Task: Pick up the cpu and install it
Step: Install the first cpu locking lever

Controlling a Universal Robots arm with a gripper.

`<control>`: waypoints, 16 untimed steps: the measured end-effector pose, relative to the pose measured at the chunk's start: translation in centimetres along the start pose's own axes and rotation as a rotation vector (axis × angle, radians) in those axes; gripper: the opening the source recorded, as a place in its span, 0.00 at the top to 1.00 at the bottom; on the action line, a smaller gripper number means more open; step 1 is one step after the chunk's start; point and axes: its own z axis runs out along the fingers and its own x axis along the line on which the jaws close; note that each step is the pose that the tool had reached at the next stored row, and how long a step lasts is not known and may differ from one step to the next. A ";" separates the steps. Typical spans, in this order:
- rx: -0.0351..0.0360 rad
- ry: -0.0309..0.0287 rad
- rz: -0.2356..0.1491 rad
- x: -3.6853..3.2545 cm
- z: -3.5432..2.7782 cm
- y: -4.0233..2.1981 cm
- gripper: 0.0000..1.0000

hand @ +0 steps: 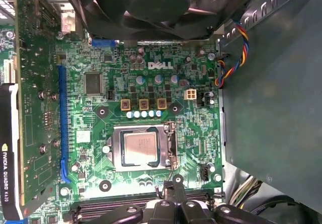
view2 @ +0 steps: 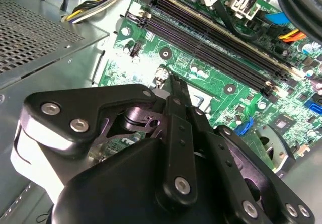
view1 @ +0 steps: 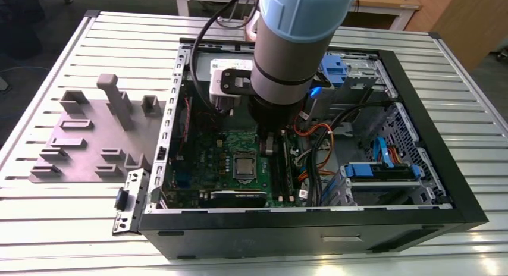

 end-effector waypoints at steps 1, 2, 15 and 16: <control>0.0000 0.0001 0.000 0.01 0.04 0.00 0.89; 0.0000 0.0001 0.000 0.01 0.07 0.00 0.89; 0.0007 0.0100 0.000 0.01 0.09 0.00 0.89; 0.0011 0.0177 0.000 0.01 0.08 0.00 0.89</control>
